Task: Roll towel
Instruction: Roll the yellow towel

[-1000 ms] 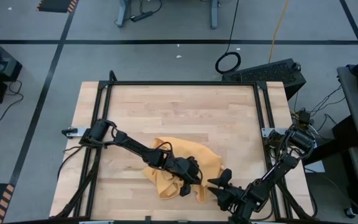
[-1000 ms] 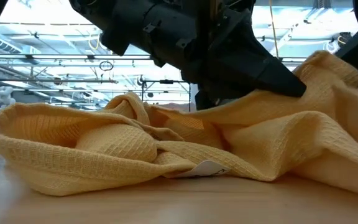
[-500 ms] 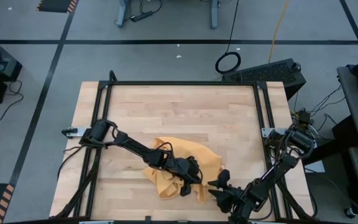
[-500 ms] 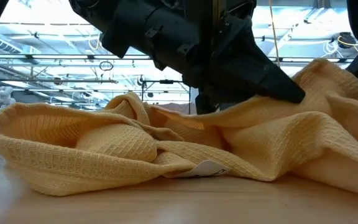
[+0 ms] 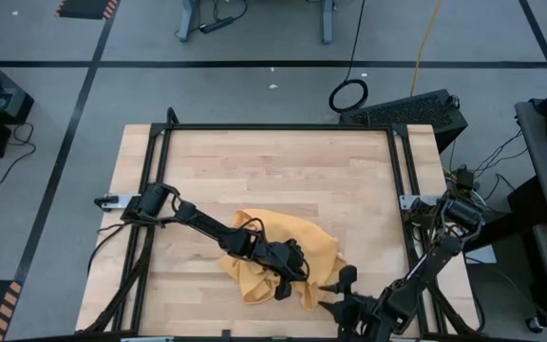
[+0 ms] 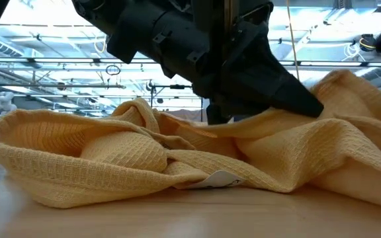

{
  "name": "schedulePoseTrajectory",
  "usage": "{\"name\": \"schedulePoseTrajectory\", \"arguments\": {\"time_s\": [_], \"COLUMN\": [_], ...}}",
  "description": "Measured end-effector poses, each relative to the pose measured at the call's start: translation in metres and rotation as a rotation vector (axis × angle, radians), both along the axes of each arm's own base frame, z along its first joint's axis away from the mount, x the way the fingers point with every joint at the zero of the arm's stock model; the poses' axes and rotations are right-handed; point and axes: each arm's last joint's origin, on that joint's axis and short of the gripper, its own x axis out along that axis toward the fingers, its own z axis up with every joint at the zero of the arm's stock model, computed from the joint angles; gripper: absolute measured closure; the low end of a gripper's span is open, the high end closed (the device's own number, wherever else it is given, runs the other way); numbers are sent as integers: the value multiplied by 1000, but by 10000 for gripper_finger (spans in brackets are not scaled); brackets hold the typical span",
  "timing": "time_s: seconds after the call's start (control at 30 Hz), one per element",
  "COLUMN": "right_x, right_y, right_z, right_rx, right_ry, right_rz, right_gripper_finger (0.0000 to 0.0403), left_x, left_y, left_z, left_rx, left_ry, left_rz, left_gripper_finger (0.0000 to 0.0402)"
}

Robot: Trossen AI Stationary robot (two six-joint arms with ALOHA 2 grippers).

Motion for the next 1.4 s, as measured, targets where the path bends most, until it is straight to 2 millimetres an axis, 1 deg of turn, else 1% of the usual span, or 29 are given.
{"name": "schedulePoseTrajectory", "arguments": {"time_s": [0.1,0.2,0.43,0.57,0.67,0.77,0.87,1.03,1.27,1.4], "right_x": [3,10,20,36,46,51,49,38,23,12], "right_y": [7,9,19,11,7,4,0,1,12,16], "right_z": [6,2,-23,-27,-26,-24,-26,-21,-3,-2], "right_rx": [170,267,216,255,297,305,296,264,228,272], "right_ry": [15,14,24,3,-10,35,92,183,247,286], "right_rz": [-18,-44,44,-3,-18,-8,-38,-129,-181,-224], "right_gripper_finger": [218,218,218,218,218,218,218,218,218,218], "left_x": [0,0,0,0,0,0,0,-1,-1,-1], "left_y": [0,1,1,1,1,1,1,1,1,1], "left_z": [0,0,0,0,0,-1,-1,-2,-2,-2], "left_rx": [1,1,2,15,16,19,23,29,31,46], "left_ry": [2,0,1,-5,-5,-2,5,9,10,5], "left_rz": [0,1,1,-6,-5,-3,-4,-6,-7,-17], "left_gripper_finger": [382,382,382,382,382,382,382,382,382,382]}}
